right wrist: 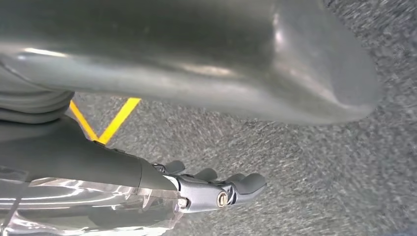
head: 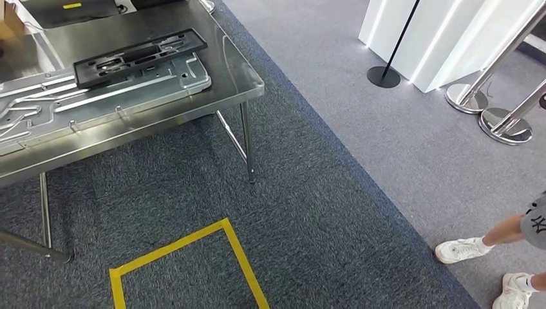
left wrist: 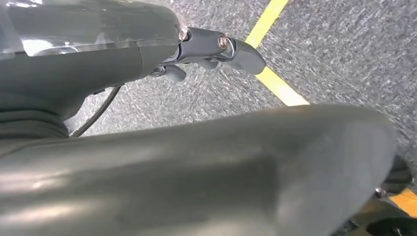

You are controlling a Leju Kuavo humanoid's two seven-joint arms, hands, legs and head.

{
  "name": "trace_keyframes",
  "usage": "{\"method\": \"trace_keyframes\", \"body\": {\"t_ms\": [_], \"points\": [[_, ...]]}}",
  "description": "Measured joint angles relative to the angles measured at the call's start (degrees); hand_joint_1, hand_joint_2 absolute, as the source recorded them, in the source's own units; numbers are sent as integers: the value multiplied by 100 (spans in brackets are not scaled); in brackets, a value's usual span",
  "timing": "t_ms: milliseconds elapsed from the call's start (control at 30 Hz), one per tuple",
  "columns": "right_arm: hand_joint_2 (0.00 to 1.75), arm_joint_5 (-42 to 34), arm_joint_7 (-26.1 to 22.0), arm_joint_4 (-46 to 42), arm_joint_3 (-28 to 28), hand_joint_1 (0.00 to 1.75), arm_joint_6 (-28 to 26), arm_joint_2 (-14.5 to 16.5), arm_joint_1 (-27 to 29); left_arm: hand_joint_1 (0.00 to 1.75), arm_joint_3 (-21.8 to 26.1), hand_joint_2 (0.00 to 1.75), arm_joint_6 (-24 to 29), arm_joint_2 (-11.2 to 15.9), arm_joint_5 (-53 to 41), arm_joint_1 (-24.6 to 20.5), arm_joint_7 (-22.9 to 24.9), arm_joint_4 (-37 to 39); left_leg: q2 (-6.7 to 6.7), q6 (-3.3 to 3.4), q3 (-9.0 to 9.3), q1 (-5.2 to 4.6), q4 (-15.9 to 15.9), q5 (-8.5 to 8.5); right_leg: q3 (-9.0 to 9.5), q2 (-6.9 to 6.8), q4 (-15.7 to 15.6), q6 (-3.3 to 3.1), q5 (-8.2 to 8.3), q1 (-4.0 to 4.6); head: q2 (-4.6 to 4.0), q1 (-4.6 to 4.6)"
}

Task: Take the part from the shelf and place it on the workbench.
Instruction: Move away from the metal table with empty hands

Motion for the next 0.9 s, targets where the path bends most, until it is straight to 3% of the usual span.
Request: {"method": "trace_keyframes", "body": {"t_ms": [67,133,167,200,267,300,333,367,433,500,567,633,667,700,767,800,833,867,900], "points": [[0,1,-16,-1,7,0,-3,-7,-10,0,0,0,1,-4,-1,-5,-1,0,12,-62,-20,14,-12,100,145,-11,-283,-54,-28,42,1,0],[0,0,-21,0,8,0,-6,-11,-7,0,0,0,1,-2,-1,0,-1,0,3,-125,-68,31,40,72,67,-26,-318,-127,99,29,1,0],[0,0,-23,1,9,0,-7,-12,-10,0,0,0,2,-1,-1,6,-1,0,-9,-153,-124,35,159,-82,7,-35,-337,-171,174,17,0,0],[0,1,-26,2,10,0,-7,-10,-10,0,0,0,3,0,-1,13,-1,0,-22,-180,-204,43,398,-350,-75,-44,-351,-203,253,3,0,0],[0,1,-31,4,14,0,-6,-4,-3,0,0,0,6,1,1,18,-1,0,-36,-228,-365,67,1094,-929,-272,-50,-322,-226,387,9,0,-1],[0,2,-31,5,15,0,-5,-2,2,0,0,0,8,2,1,20,-1,0,-37,-249,-402,80,1433,-1075,-386,-54,-299,-219,457,9,0,-1],[0,2,-31,5,16,0,-5,0,3,0,0,0,10,2,1,20,-2,0,-37,-268,-377,92,1630,-1060,-500,-58,-268,-209,523,7,0,-1],[0,3,-31,5,16,0,-5,2,3,0,0,0,12,3,2,21,-2,0,-36,-283,-279,107,1671,-934,-622,-61,-226,-195,585,1,0,-1],[0,7,-31,7,16,0,-5,4,1,0,0,0,14,5,4,16,-3,0,-37,-307,204,138,1130,-634,-864,-61,-97,-146,678,-17,0,-2],[0,13,-31,8,21,0,-5,6,3,0,0,0,15,7,8,3,-4,0,-48,-282,753,131,319,-709,-1038,-56,41,-76,747,-21,1,-2],[0,20,-31,10,30,0,-5,8,2,0,1,0,15,7,13,-1,-4,0,-58,-196,933,100,-24,-871,-1086,-53,94,-1,821,-16,2,-1],[0,30,-31,13,36,0,-5,9,1,0,2,0,15,9,18,-1,-2,0,-51,-85,864,91,-26,-802,-1100,-44,102,73,862,-35,2,-1],[0,37,-30,15,38,0,-5,10,6,0,2,0,15,10,21,-8,-1,0,-42,-30,811,89,-28,-736,-1134,-36,172,106,753,-50,3,-1],[0,45,-28,18,40,0,-5,10,13,0,3,0,15,10,26,-16,-1,0,-33,14,743,92,-39,-661,-1193,-27,348,133,521,-61,2,0],[0,63,-24,22,47,0,-3,11,15,0,3,0,13,10,40,-23,1,0,-22,58,566,82,-39,-507,-1364,-19,1014,179,-113,-74,1,0],[0,74,-22,23,51,0,-2,12,11,0,4,0,11,10,50,-22,3,0,-20,61,468,70,-33,-434,-1435,-18,1400,196,-331,-75,1,1],[0,84,-22,24,55,0,2,14,9,0,4,0,10,10,58,-20,4,0,-17,61,367,58,-26,-361,-1459,-18,1698,204,-405,-75,1,0],[0,91,-22,26,59,0,7,17,11,0,4,0,11,10,66,-18,6,0,-16,59,266,46,-17,-290,-1411,-18,1845,201,-351,-74,1,0],[0,95,-22,27,61,0,12,21,12,0,4,0,12,10,70,-16,7,0,-15,55,167,35,-9,-219,-1259,-18,1779,184,-203,-71,2,0]]}}
